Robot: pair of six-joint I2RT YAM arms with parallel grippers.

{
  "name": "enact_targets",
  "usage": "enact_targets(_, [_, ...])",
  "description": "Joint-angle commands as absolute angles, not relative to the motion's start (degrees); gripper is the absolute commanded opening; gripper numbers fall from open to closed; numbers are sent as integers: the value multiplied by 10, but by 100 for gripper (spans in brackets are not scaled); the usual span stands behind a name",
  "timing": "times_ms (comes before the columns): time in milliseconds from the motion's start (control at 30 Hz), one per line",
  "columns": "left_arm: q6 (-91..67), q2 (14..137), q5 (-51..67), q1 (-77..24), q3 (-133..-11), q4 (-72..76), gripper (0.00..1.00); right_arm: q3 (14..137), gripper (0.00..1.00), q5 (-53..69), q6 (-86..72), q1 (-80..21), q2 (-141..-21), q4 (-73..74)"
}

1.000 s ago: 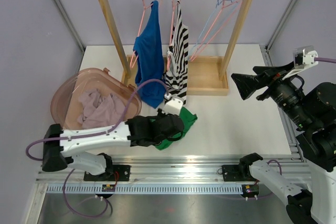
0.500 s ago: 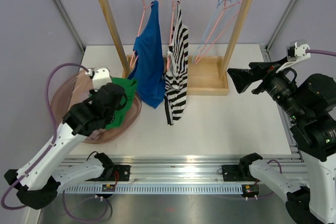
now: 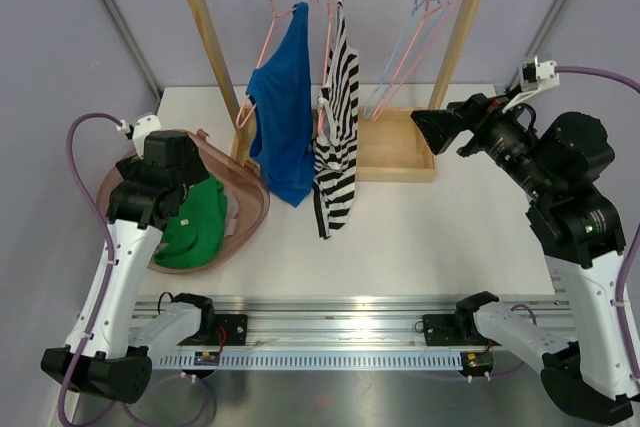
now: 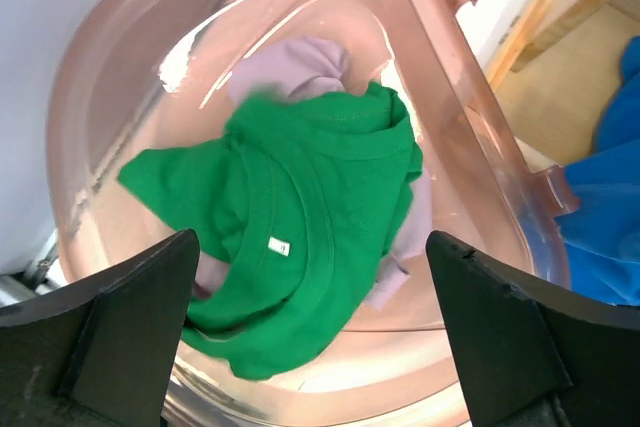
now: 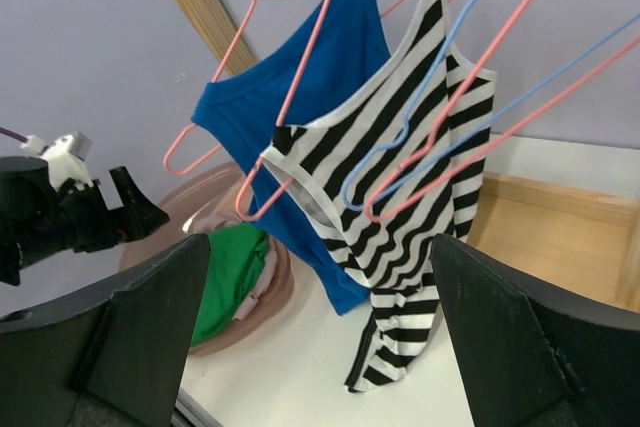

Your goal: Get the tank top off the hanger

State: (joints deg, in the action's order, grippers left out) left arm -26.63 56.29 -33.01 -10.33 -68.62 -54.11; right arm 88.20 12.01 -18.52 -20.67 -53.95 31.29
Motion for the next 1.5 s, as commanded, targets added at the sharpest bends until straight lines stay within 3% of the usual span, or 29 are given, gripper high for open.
enact_targets(0, [-251, 550, -284, -99, -674, -502, 99, 920, 99, 152, -227, -206, -582, 275])
enact_targets(200, [-205, 488, -122, -99, -616, -447, 99, 1004, 100, 164, -270, -218, -687, 301])
enact_targets(300, [-189, 441, -55, -100, -572, -412, 99, 1069, 98, 89, -232, -256, -746, 338])
enact_targets(533, [-192, 398, -34, -101, -515, -392, 99, 1258, 90, -95, -176, -335, -896, 446])
enact_targets(833, [-183, 417, -18, -102, -514, -390, 99, 1425, 87, -144, -135, -373, -1056, 496])
enact_targets(1000, [-180, 424, -7, -102, -513, -388, 99, 1455, 83, -159, -126, -375, -1094, 490])
enact_targets(1133, [-178, 424, -4, -102, -512, -386, 99, 1463, 72, -183, -109, -375, -1111, 486])
enact_targets(1300, [-178, 425, -3, -102, -512, -386, 99, 1468, 40, -207, -93, -376, -1124, 497])
enact_targets(1367, [-178, 426, -4, -102, -512, -385, 99, 1463, 20, -207, -89, -376, -1123, 494])
enact_targets(1467, [-177, 427, -3, -102, -512, -385, 99, 1464, 8, -204, -81, -376, -1121, 491])
